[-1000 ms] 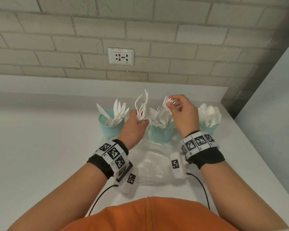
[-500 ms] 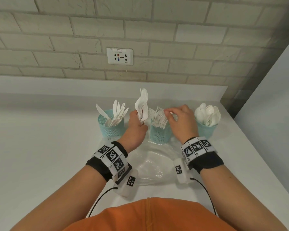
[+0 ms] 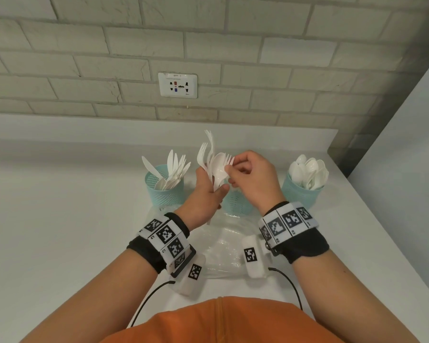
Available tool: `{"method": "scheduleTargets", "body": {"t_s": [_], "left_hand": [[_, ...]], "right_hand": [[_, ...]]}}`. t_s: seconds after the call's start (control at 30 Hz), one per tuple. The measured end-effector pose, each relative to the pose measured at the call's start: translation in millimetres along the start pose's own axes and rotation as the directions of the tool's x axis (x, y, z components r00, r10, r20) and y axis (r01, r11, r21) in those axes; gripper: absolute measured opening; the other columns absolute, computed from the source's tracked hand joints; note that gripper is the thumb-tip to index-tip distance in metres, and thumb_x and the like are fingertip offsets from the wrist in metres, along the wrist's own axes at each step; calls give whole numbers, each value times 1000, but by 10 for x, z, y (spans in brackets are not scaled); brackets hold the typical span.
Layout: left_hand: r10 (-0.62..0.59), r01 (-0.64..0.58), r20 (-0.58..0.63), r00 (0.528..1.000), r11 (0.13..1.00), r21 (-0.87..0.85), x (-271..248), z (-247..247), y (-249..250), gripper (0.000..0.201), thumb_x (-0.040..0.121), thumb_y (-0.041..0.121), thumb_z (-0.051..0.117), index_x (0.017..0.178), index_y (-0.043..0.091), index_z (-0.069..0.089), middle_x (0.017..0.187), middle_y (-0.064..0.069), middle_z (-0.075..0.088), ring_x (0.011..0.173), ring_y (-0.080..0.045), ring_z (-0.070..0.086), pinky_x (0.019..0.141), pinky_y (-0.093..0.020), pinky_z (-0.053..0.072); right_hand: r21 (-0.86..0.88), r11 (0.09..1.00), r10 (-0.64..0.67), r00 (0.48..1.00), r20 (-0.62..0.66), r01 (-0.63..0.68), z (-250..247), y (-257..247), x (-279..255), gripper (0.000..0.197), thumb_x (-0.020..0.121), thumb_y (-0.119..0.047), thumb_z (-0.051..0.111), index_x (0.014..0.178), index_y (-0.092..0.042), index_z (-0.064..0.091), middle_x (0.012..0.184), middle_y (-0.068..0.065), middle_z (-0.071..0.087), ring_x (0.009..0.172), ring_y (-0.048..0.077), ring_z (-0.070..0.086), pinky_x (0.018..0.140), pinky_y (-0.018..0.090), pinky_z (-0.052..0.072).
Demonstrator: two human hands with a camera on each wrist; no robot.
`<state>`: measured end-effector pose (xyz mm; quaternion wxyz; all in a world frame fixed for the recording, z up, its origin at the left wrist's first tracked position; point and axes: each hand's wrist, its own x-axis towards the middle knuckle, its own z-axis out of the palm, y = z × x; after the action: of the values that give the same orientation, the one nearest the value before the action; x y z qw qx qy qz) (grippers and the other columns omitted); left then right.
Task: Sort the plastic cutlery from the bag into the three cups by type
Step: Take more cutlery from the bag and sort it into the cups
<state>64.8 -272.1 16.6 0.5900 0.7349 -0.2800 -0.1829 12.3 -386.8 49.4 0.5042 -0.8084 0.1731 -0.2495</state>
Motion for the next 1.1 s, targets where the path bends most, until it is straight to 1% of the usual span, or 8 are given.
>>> {"method": "scheduleTargets", "body": {"t_s": [0.2,0.3,0.4,0.5,0.6,0.7,0.87,1.1], "left_hand": [[32,-33,25,999,999,42,-19,-1,2,44,97,29,48,132,16,26,95,16,43,78,-2,44,73,-23,39],[-3,3,18,1000,1000,-6,-42,-10,14,38,97,43,39,124,18,32,87,16,40,74,2,42,79,-22,38],[30,-29,-44,999,999,27,-44,-15,11,19,101,34,36,100,15,34,79,12,34,68,1,37,70,-13,36],[71,-61,-69,995,988,142,-1,-16,-52,14,101,22,36,94,10,34,83,0,40,76,-11,41,74,-27,37],[115,-96,-78,990,971,218,9,7,-86,12,101,17,37,90,13,36,74,3,40,66,-11,38,61,-24,34],[152,-112,-125,980,954,280,16,11,-112,16,100,14,38,85,17,36,67,7,35,57,-6,32,53,-20,27],[207,-132,-122,971,885,446,-18,0,-144,25,101,18,36,121,5,43,92,2,44,67,-8,39,59,-22,28],[240,-131,-137,961,834,536,-24,1,-152,31,100,16,36,128,2,38,112,-14,52,71,-19,46,61,-27,33]], "right_hand": [[106,994,27,998,-64,-20,-38,-72,32,19,93,-12,54,84,-26,45,83,5,63,60,17,64,69,42,59],[164,986,18,988,-152,7,-101,-134,49,10,97,-11,47,96,-21,43,87,5,58,65,18,64,66,36,59],[166,983,-45,977,-210,81,-166,-204,66,11,100,-17,41,100,-28,43,91,-2,51,66,19,64,65,31,58],[94,986,-121,975,-188,141,-152,-235,68,5,97,-34,47,100,-32,51,99,3,48,75,16,56,72,28,50],[2,996,-91,994,-58,92,-116,-246,43,35,81,-53,63,109,-31,60,108,-8,43,96,1,50,81,13,39],[-239,963,-128,992,-16,120,-116,-242,29,59,67,-61,71,118,-33,59,115,-14,41,102,-2,50,80,16,42],[-364,924,-143,989,-38,120,-131,-235,36,56,70,-51,75,120,-34,56,113,-9,38,96,4,51,81,25,45],[-414,898,-157,987,10,147,-98,-236,-13,61,72,-55,70,127,-39,50,104,-8,44,86,5,51,77,27,47]]}}
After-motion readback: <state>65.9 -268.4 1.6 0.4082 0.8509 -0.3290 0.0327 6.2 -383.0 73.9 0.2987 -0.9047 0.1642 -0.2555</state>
